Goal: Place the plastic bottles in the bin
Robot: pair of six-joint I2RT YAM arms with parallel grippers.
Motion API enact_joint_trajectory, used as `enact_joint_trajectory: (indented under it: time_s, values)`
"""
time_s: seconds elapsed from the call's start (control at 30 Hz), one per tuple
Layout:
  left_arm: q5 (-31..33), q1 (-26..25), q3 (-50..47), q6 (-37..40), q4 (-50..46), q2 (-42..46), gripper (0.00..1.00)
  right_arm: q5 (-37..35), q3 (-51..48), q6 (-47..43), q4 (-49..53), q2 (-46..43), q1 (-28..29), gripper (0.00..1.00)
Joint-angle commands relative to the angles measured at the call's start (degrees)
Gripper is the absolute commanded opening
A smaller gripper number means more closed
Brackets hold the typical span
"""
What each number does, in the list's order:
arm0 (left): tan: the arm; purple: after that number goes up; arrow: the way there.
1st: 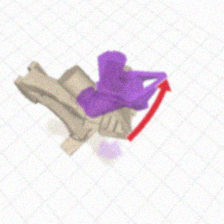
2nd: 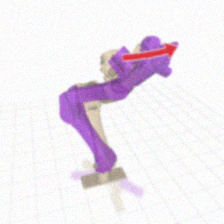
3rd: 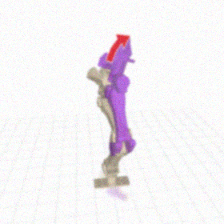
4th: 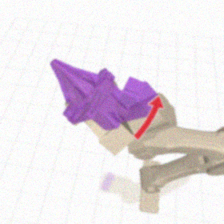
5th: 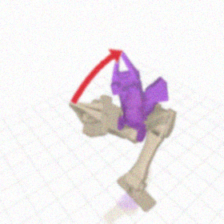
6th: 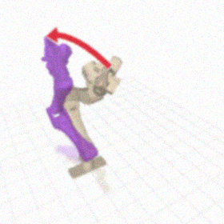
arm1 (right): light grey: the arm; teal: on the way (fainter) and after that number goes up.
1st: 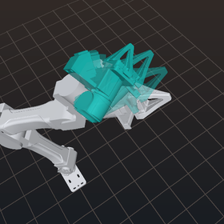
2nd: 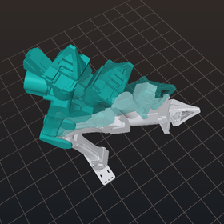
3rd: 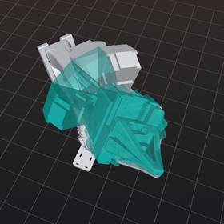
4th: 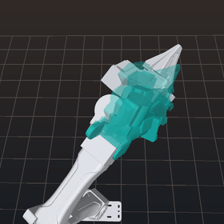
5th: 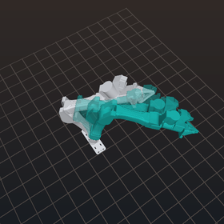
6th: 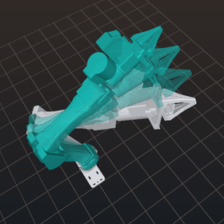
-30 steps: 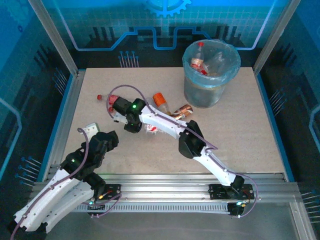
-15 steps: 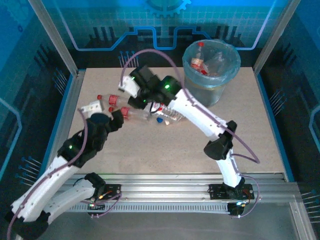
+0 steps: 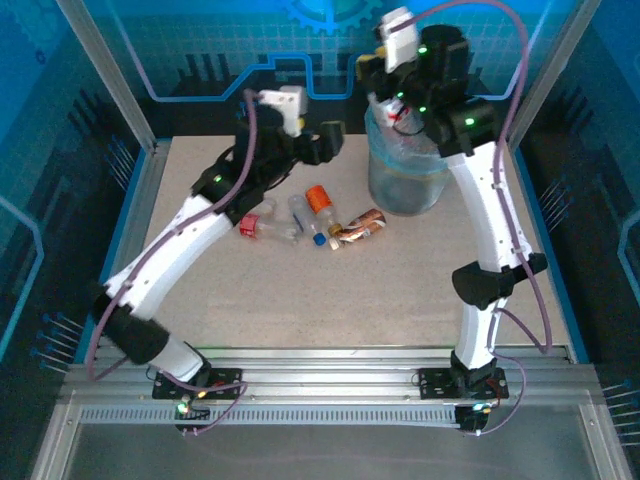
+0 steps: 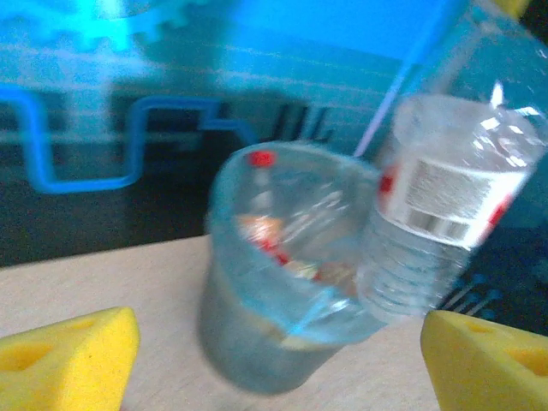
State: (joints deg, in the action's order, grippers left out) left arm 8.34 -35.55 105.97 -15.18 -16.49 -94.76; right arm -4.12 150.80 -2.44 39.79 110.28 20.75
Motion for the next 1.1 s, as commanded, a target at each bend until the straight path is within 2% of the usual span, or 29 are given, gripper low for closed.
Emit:
enact_joint_trajectory:
  time_s: [0.0,0.13,0.23,0.33,0.77,1.07]
  values:
    - [-7.5,-2.1,9.3,0.5,0.8,-7.4,0.86,-1.5,3.7,4.3,-5.4,2.5,-4.2,0.21]
    - [-9.5,-3.1,20.9,-2.2,0.3,-17.8,0.86,-4.1,3.8,6.2,-6.5,5.1,-8.1,0.18]
    - [-9.3,-3.2,28.8,-3.8,-1.7,-24.2,0.85,-6.9,3.6,5.2,-6.0,7.6,-8.7,0.17]
    - [-9.4,-3.2,32.8,-5.0,-3.5,-27.8,0.85,-8.3,3.6,3.9,-4.5,10.0,-8.8,0.15]
    - [-8.3,-3.4,26.0,-8.2,-4.7,-27.3,0.84,-8.1,-4.7,4.5,-0.8,13.4,-9.0,0.13]
    - [-8.3,-3.6,25.8,-8.4,-5.1,-27.8,0.84,-7.0,-9.2,5.8,0.0,14.0,-9.2,0.14]
